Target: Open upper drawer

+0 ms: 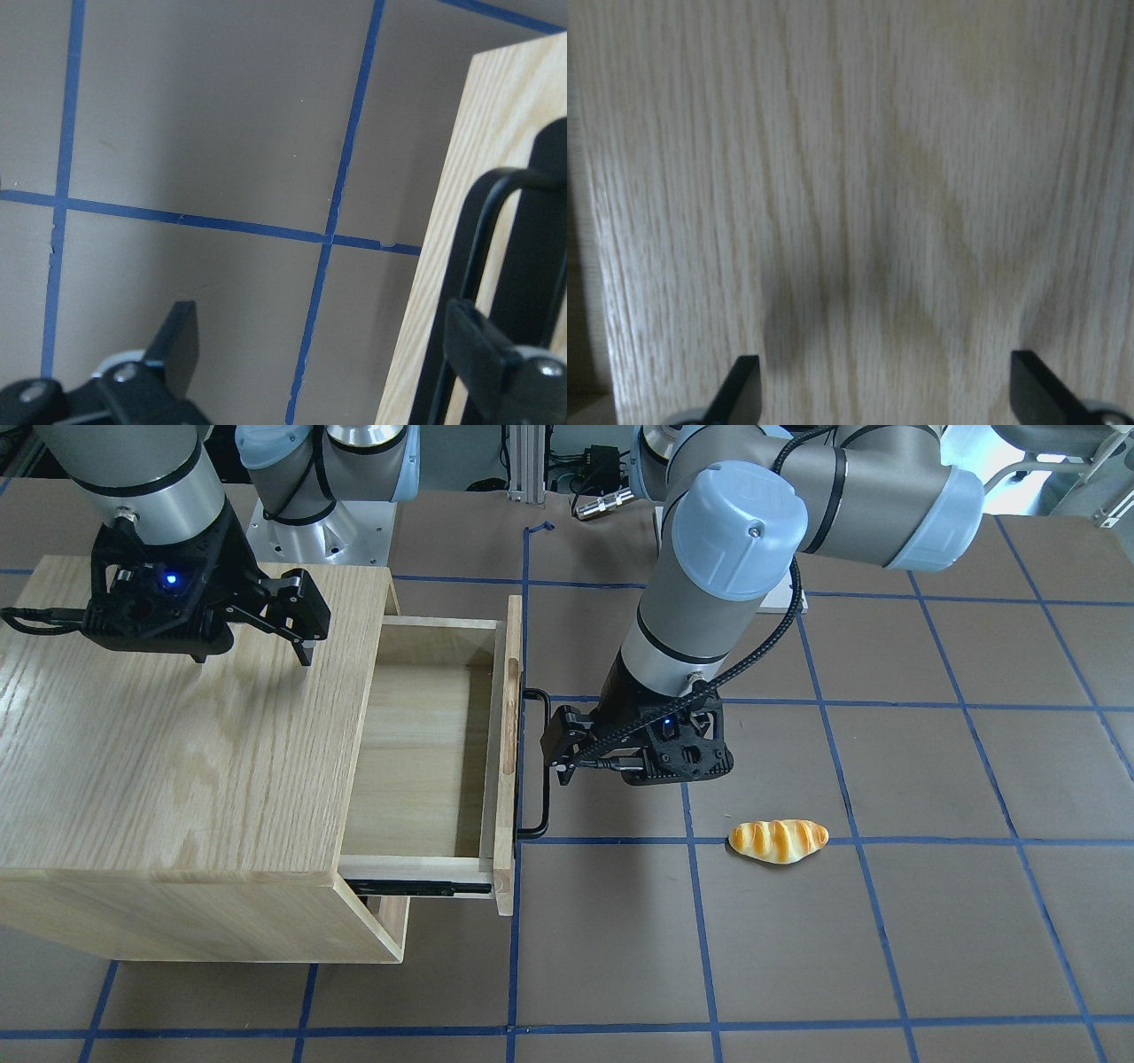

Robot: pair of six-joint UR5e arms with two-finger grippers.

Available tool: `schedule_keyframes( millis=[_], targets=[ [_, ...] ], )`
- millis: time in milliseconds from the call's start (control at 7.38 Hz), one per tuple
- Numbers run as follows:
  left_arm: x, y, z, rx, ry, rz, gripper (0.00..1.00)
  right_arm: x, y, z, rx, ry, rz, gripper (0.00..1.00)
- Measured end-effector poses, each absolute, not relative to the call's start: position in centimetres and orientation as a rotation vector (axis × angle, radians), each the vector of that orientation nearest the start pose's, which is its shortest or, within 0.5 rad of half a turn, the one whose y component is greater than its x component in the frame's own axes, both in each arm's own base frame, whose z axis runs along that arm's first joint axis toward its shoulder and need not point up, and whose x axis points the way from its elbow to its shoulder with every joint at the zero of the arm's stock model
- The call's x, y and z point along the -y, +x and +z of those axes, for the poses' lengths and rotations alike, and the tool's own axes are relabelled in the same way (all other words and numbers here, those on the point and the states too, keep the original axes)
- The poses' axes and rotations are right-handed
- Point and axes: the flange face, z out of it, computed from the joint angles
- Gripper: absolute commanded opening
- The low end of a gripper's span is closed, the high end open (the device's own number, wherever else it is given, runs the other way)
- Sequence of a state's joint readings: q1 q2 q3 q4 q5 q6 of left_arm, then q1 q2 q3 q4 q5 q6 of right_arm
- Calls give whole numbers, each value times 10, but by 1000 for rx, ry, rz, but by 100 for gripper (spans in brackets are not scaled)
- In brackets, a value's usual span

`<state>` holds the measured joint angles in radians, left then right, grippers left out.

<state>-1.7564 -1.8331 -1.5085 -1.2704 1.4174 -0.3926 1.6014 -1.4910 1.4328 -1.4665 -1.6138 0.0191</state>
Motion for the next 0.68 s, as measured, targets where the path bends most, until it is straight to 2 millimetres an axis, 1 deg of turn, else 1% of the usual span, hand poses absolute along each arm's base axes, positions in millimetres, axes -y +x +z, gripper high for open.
schedule_keyframes(
  millis=[135,271,406,542,677],
  targets=[
    [565,-255,410,-3298,-328,-84,100,516,145,505,-3185,-20,72,100],
    [562,-250,420,-3283,-318,-89,100,516,145,505,-3185,-21,72,100],
    [559,-237,440,-3248,-275,-99,100,516,145,505,-3185,-21,72,100],
    [557,-216,468,-3216,-235,-98,100,516,145,505,-3185,-21,72,100],
    [556,-183,495,-3199,-233,-96,100,516,145,505,-3185,-21,72,100]
  ],
)
